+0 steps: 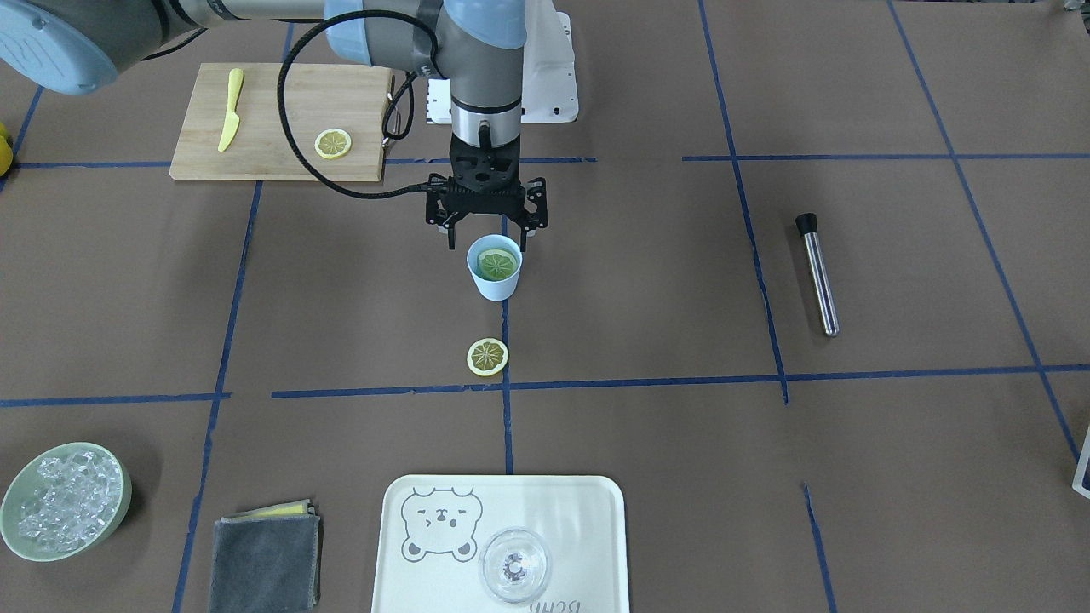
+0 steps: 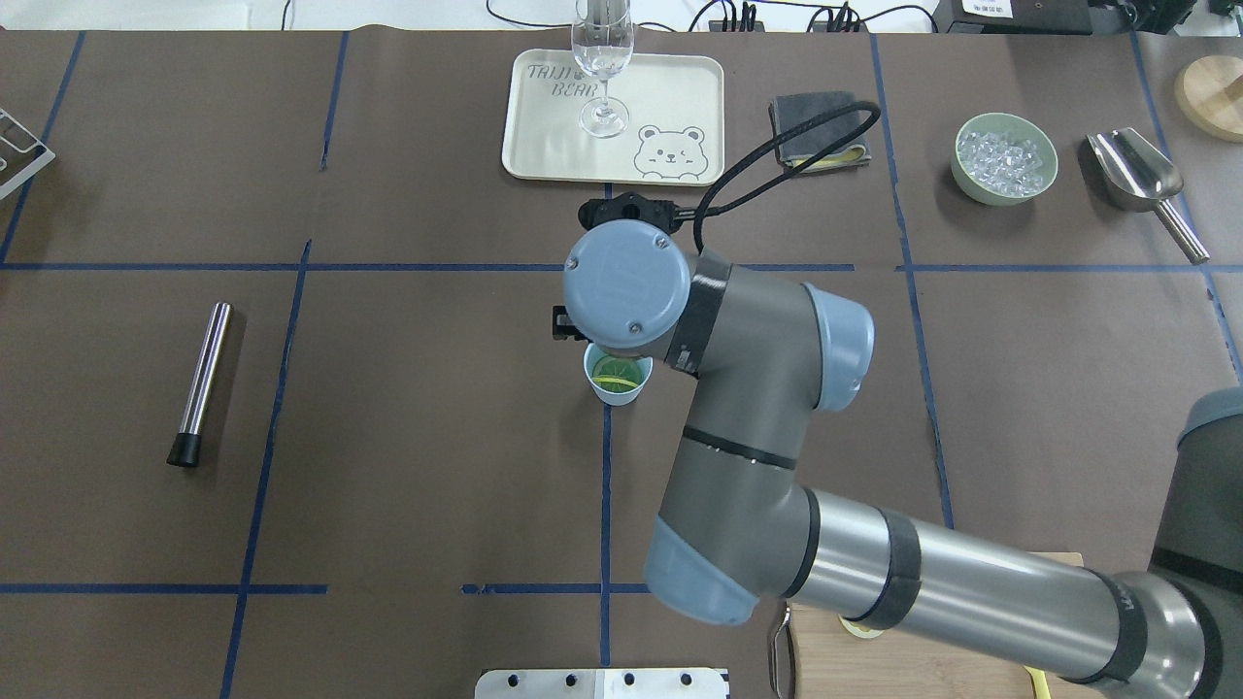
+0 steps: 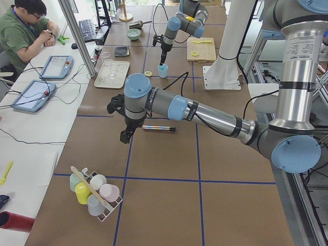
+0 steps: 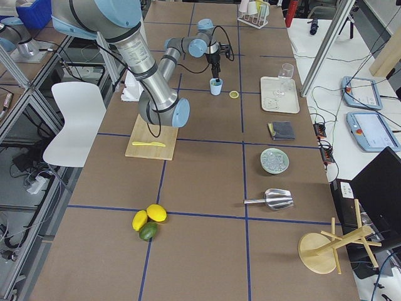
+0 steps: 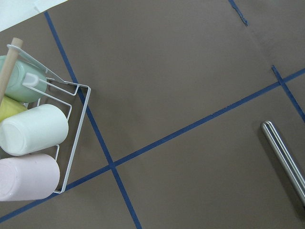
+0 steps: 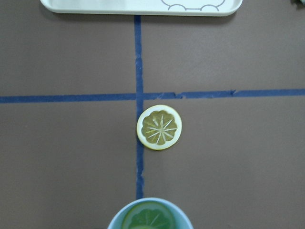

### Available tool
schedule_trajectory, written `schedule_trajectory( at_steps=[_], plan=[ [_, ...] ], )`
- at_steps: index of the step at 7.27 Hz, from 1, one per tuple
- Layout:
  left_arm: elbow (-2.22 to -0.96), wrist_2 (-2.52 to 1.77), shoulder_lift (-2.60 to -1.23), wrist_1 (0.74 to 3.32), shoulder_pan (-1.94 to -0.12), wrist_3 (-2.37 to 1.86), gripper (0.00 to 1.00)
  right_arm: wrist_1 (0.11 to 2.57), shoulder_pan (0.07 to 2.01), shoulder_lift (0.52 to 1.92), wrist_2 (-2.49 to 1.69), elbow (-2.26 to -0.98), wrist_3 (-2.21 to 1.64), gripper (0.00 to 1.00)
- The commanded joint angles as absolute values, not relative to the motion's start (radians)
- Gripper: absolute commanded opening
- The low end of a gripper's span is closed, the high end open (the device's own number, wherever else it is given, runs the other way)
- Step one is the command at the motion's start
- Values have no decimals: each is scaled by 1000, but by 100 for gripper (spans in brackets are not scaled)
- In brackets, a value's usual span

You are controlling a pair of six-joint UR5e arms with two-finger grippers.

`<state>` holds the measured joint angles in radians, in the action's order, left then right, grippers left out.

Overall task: Squeeze lemon into cup
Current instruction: 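Lower the right gripper and release the lemon slices into the blue cup, then withdraw the right arm away from the cup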

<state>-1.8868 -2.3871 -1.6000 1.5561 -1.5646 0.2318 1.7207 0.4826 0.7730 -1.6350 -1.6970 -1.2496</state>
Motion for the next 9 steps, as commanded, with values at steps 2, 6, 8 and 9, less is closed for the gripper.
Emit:
schedule_trajectory(
  at_steps=[2, 6, 8, 9],
  plan=[
    [-1884, -2390, -1603, 1722, -1565, 229, 100, 1714, 755, 931, -1921, -1792, -868, 100],
    [-1793, -2488, -1617, 2130, -1543, 88, 100, 1717, 1137, 1147, -2182, -1761, -269, 100],
    [-1795, -2456, -1598, 2157, -1418, -242, 100, 1715, 1292, 1285, -2213, -1717, 1, 100],
    [-1801, -2342, -1598, 2170, -1345, -378, 100, 1710, 1365, 1371, -2214, -1720, 3, 100]
  ],
)
